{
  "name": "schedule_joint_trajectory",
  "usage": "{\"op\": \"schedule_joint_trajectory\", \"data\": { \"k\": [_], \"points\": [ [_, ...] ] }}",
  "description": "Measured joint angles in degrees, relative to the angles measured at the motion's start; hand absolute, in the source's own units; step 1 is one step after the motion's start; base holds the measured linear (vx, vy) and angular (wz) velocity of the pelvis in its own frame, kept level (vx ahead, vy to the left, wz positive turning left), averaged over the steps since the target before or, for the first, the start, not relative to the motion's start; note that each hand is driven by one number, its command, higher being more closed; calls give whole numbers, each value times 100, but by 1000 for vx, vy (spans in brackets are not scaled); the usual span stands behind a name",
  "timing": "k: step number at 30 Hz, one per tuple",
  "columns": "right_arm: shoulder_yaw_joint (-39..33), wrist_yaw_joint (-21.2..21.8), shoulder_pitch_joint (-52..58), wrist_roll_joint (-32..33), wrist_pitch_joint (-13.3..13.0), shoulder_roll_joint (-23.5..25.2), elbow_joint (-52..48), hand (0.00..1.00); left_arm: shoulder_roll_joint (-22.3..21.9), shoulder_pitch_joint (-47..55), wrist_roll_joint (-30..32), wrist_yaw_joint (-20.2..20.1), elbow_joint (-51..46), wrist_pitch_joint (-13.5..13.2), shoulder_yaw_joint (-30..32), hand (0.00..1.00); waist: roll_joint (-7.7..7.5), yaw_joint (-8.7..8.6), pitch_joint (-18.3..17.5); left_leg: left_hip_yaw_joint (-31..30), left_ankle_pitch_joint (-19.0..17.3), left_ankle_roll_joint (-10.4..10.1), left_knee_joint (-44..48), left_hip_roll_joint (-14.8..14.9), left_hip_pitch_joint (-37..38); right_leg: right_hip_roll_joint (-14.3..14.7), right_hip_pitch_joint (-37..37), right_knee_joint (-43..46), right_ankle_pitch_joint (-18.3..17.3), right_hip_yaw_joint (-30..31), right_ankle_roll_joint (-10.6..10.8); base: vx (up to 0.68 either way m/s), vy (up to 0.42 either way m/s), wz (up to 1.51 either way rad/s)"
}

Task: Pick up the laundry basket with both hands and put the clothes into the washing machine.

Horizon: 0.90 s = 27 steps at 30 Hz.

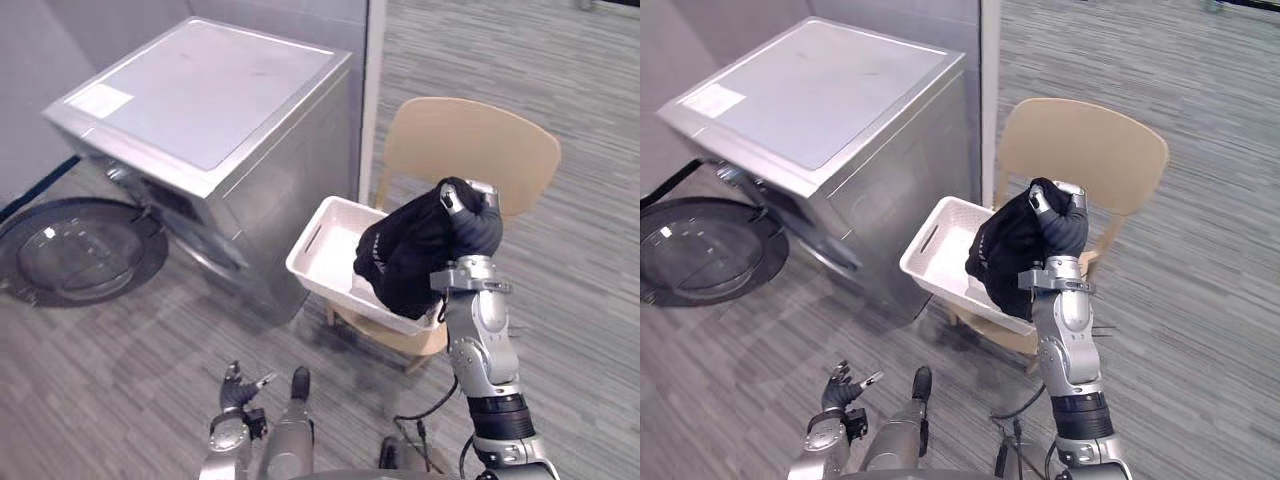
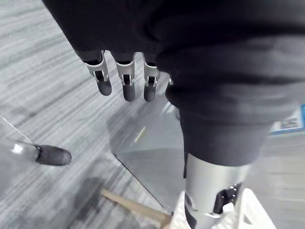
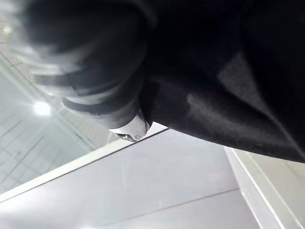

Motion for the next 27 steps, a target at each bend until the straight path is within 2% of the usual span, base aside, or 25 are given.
{"op": "schedule_joint_trajectory", "data": {
  "k": [1,2,4,5,6,8,10,11,12,15,19,22,23,27],
  "points": [
    [-53,9,-86,-37,3,-34,25,100,1,30,-2,-72,-432,-54,-122,0,-184,15,62,224,74,-82,357,-205,-7,-259,20,-221,200,-139,-48,-271,-115,122],
    [-23,54,-107,-66,3,-33,16,100,-5,93,-1,-161,-785,-167,-158,0,-170,44,11,249,63,-109,1110,-371,71,-379,21,-503,455,-257,-60,-172,-101,79],
    [64,103,-105,-88,6,-43,25,100,2,153,2,-211,-1090,-236,-148,0,-123,55,-19,248,25,-103,1559,-329,254,-343,20,-669,617,-332,-97,-137,-26,35],
    [170,177,-105,-102,33,-46,34,100,32,114,36,-215,-1444,-330,-160,0,19,38,-109,296,-383,-154,1916,-232,593,-315,17,-791,750,-467,-104,-143,32,37],
    [190,204,-105,-104,53,-47,34,100,47,39,65,-219,-1568,-367,-187,0,30,17,-117,356,-515,-157,1924,-201,771,-338,18,-813,789,-533,-104,-144,63,64],
    [288,409,-157,-141,114,-137,40,100,271,-428,367,-215,-1885,-538,-699,0,54,-103,-142,648,-569,-173,1197,-148,1369,-372,25,-991,989,-859,-23,-192,119,80],
    [342,538,-185,-171,117,-226,41,100,398,-864,798,-218,-1986,-630,-1150,0,108,-157,-188,700,-508,-271,553,-105,1536,-347,11,-1046,1059,-1107,60,-143,141,78],
    [476,633,-222,-194,130,-206,42,100,480,-1157,1126,-210,-2111,-715,-1450,0,38,-216,-206,650,-401,-485,264,-100,1597,-381,-5,-1048,1108,-1243,135,-140,167,61],
    [674,696,-278,-196,133,-187,42,100,558,-1242,1384,-174,-2244,-765,-1587,0,-75,-206,-229,637,-363,-478,233,-182,1601,-427,-3,-1067,1199,-1233,171,-126,154,40],
    [1515,990,-531,-186,132,-19,42,100,759,-1285,1884,-64,-2469,-827,-1877,0,-183,-205,-381,638,-317,-410,198,-350,1674,-555,54,-1112,1322,-1143,282,-100,135,3],
    [2521,1314,-1059,-62,129,161,42,100,870,-1772,2217,63,-2469,-892,-2271,0,-200,-137,-506,627,-170,-324,31,-423,1777,-544,206,-1411,1561,-1132,300,-74,63,3],
    [2880,1410,-1186,179,129,321,104,100,913,-2216,2618,266,-2348,-906,-2524,0,-205,-84,-516,607,2,-302,-165,-429,1812,-492,235,-1595,1703,-1155,264,-83,-6,1],
    [2900,1409,-1191,245,128,333,117,100,914,-2291,2704,321,-2269,-905,-2534,100,-206,-85,-516,597,29,-299,-194,-426,1814,-474,251,-1641,1738,-1167,258,-56,-12,4],
    [3163,1380,-1265,611,123,340,280,100,956,-2513,3078,650,-1811,-815,-2561,100,-214,-85,-522,586,93,-326,-243,-403,1807,-340,378,-2063,2001,-1167,209,-56,-5,-5]
  ]
}}
